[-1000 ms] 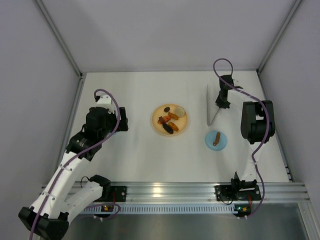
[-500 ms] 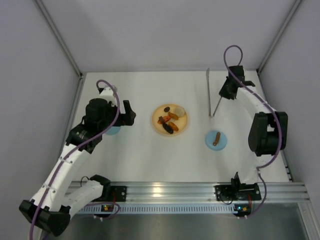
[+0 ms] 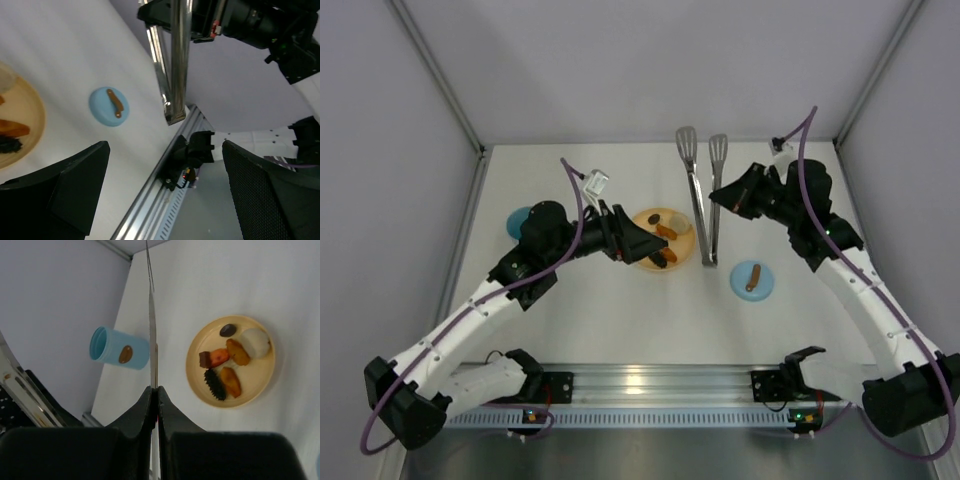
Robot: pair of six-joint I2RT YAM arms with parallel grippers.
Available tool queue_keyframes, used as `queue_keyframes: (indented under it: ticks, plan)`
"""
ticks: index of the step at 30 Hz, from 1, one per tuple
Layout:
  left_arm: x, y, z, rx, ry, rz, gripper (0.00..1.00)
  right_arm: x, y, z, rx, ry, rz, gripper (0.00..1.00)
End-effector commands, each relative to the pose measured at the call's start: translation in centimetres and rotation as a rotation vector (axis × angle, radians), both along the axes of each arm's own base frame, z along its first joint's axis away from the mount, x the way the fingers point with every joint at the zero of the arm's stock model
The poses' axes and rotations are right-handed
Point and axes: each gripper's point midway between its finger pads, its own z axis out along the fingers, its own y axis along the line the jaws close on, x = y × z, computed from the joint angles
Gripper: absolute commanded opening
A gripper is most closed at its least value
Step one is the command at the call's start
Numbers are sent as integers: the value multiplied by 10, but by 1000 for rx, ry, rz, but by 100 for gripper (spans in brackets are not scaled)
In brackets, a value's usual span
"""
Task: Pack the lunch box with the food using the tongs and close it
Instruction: Pick up the clamp at the center of the board.
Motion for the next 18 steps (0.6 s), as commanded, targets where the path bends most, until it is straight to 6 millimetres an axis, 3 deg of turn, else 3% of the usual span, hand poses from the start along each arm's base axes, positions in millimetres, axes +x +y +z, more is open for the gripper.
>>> queue_keyframes:
  ticks: [1,5,8,18]
  plan:
    - [-21,-27,41,-185,-76,-126,99,-27,33,47,162,-109,126,0]
    - [-41,-40,57,-278,-151,-201,99,-44,43,67,254,-137,169,0]
    - [-42,-46,54,-270,-159,-207,99,-55,53,78,334,-156,223,0]
    - [-46,-53,59,-302,-190,-242,99,-72,68,90,482,-170,287,0]
